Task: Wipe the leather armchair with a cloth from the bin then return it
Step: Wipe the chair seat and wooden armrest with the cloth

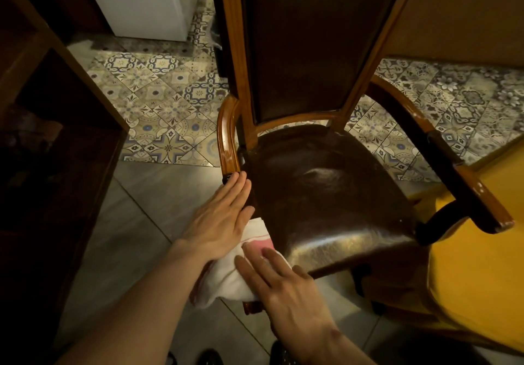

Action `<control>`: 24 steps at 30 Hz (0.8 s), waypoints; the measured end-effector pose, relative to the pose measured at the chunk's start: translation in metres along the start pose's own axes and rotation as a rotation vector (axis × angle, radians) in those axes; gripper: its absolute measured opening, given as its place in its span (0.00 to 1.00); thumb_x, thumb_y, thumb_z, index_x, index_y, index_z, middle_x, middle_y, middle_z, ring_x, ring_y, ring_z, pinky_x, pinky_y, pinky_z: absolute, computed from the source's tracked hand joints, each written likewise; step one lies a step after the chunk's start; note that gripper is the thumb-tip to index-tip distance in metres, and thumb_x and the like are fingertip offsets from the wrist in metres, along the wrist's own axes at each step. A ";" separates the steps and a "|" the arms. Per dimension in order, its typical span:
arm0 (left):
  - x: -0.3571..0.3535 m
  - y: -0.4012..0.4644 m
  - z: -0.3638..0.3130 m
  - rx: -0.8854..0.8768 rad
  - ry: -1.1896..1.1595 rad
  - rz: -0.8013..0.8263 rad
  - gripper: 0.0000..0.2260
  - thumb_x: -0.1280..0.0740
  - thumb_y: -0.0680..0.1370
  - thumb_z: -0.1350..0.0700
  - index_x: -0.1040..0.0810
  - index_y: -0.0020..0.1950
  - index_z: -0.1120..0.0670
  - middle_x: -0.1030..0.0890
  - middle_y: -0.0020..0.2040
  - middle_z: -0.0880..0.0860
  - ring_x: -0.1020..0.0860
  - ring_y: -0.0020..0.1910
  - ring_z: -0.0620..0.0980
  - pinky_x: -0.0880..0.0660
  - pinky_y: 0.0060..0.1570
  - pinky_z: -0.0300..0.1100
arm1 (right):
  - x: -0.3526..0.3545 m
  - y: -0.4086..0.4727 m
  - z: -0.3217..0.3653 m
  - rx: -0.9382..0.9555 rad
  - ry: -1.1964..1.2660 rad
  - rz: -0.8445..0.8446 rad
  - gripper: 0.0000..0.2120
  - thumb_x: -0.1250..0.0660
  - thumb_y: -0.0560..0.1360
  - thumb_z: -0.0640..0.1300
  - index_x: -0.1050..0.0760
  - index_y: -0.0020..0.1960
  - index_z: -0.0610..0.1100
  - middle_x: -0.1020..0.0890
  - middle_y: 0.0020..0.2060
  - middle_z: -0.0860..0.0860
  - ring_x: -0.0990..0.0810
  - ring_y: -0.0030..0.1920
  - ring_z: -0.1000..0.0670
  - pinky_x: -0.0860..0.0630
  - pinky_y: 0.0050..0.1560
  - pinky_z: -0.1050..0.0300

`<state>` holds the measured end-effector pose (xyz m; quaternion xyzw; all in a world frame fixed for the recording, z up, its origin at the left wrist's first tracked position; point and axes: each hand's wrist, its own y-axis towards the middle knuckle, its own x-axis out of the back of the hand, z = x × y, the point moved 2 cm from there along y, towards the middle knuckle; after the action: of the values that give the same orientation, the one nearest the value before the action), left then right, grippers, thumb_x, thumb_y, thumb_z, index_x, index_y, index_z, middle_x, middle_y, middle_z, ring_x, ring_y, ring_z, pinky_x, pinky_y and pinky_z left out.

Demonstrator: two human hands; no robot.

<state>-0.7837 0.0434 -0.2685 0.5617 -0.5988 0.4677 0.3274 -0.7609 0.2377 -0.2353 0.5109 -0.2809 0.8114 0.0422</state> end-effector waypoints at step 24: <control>-0.011 -0.001 0.003 -0.010 -0.105 -0.138 0.30 0.62 0.83 0.42 0.49 0.81 0.55 0.53 0.82 0.48 0.60 0.80 0.40 0.56 0.79 0.41 | 0.009 0.027 -0.027 0.146 -0.193 -0.060 0.38 0.41 0.81 0.48 0.61 0.81 0.56 0.53 0.82 0.51 0.50 0.81 0.40 0.32 0.66 0.39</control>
<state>-0.7808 0.0447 -0.2791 0.6236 -0.5774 0.4112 0.3296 -0.7960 0.2267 -0.2473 0.5966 -0.2085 0.7750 0.0021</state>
